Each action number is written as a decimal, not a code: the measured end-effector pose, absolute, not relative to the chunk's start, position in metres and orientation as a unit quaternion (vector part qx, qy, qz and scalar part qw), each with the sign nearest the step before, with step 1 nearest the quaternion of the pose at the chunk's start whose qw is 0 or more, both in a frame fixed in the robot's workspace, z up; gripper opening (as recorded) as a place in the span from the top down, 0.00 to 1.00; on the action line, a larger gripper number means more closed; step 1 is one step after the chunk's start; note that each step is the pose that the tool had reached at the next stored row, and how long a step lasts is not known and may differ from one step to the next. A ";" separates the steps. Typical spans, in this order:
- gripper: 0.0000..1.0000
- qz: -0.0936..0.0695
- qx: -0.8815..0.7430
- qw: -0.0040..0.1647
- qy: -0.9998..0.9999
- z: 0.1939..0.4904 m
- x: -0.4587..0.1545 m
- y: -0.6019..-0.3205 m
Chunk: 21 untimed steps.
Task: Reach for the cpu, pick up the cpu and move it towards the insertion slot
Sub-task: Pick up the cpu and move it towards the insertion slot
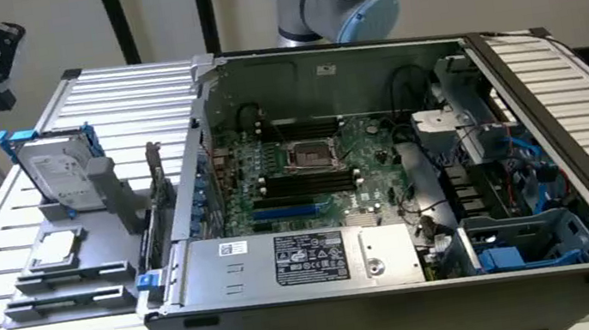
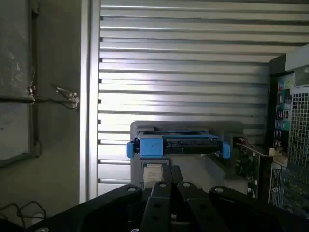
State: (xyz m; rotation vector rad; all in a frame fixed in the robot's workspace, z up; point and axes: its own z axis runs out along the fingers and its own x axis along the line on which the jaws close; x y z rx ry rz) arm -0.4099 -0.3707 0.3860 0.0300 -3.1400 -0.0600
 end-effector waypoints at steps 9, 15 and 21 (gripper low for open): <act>0.89 -0.019 0.010 0.000 -1.000 0.386 -0.410 -0.371; 0.89 -0.019 0.010 0.001 -1.000 0.386 -0.410 -0.372; 0.89 -0.019 0.010 0.000 -1.000 0.384 -0.417 -0.384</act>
